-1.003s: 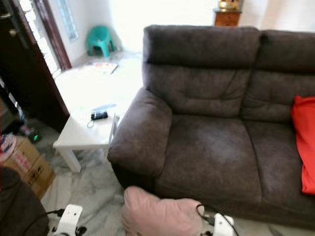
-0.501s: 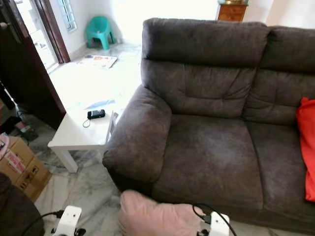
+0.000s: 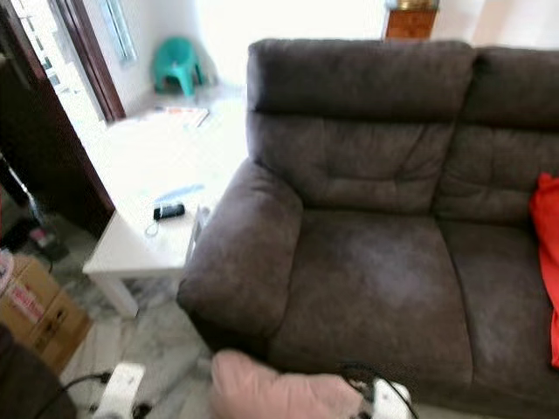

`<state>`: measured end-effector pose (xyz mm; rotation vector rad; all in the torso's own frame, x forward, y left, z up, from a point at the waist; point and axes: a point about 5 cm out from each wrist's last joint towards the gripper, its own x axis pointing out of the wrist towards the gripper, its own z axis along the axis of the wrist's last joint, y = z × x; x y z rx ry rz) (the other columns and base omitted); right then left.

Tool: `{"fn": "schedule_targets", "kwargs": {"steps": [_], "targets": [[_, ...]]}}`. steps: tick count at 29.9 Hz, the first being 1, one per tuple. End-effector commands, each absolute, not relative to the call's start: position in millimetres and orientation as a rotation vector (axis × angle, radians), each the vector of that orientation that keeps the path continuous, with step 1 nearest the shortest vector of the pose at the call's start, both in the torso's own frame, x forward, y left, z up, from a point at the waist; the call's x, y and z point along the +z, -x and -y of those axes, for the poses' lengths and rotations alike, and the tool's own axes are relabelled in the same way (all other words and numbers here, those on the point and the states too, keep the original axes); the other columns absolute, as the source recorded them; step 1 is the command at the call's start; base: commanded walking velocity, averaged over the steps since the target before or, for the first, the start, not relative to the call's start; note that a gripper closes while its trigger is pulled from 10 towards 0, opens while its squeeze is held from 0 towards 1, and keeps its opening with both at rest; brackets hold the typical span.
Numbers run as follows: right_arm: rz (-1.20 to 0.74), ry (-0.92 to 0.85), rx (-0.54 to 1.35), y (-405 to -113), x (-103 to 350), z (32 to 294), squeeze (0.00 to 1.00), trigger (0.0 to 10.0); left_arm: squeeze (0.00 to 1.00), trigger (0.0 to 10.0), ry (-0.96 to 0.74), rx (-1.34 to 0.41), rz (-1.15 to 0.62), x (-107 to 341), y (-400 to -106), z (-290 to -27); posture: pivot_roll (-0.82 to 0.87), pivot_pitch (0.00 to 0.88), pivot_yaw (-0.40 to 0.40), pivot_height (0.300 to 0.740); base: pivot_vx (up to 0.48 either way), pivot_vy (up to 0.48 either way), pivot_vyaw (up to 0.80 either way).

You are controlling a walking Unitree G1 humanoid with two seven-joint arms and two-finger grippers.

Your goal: Move the pillow to the sofa from floor

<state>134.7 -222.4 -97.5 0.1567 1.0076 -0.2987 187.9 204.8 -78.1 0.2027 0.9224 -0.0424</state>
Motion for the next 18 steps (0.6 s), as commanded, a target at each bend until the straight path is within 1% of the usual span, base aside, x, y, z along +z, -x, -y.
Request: {"fn": "schedule_targets", "kwargs": {"steps": [1,3,4,10,11,14,16,18], "targets": [[-0.973,-0.185,-0.278,-144.3,-95.3,214.7,0.0,10.0,0.0,10.0,-0.216,-0.012,-0.933,-77.5,-184.7,-216.7,-0.03,0.0,0.011,0.74,0.262,0.0,0.0],[-0.978,-0.186,-0.28,-142.3,-95.8,216.2,0.0,10.0,0.0,10.0,-0.216,-0.012,-0.934,-77.6,-184.5,-216.7,-0.03,0.0,0.011,0.74,0.262,0.0,0.0],[-0.977,-0.192,-0.282,-141.9,-95.8,216.5,0.0,10.0,0.0,10.0,-0.215,-0.013,-0.934,-77.7,-184.6,-216.5,-0.03,0.0,0.01,0.74,0.24,0.0,-0.65],[-0.977,-0.185,-0.275,-142.3,-95.6,216.9,0.0,10.0,0.0,10.0,-0.211,-0.023,-0.932,-77.7,-184.6,-215.4,-0.03,0.0,0.01,0.74,0.0,0.0,-0.7],[-0.965,-0.182,-0.274,-148.4,-93.5,216.4,0.0,10.0,0.0,10.0,-0.212,-0.019,-0.93,-77.8,-184.5,-215.3,-0.03,0.0,0.005,0.74,0.0,0.0,0.0],[-0.953,-0.184,-0.276,-153.6,-91.9,214.9,0.0,10.0,0.0,10.0,-0.214,-0.016,-0.929,-77.7,-184.5,-215.5,-0.03,0.0,0.005,0.74,0.0,0.0,0.0],[-0.923,-0.201,-0.264,-165.7,-88.3,207.4,0.0,10.0,0.0,10.0,-0.224,-0.004,-0.92,-77.0,-185.0,-217.1,-0.03,0.0,0.005,0.74,0.0,0.0,0.0],[-0.923,-0.201,-0.262,-166.5,-88.2,206.3,0.0,10.0,0.0,10.0,-0.223,0.001,-0.917,-76.8,-185.1,-217.6,-0.03,0.0,0.005,0.74,0.0,0.0,0.0]]}}
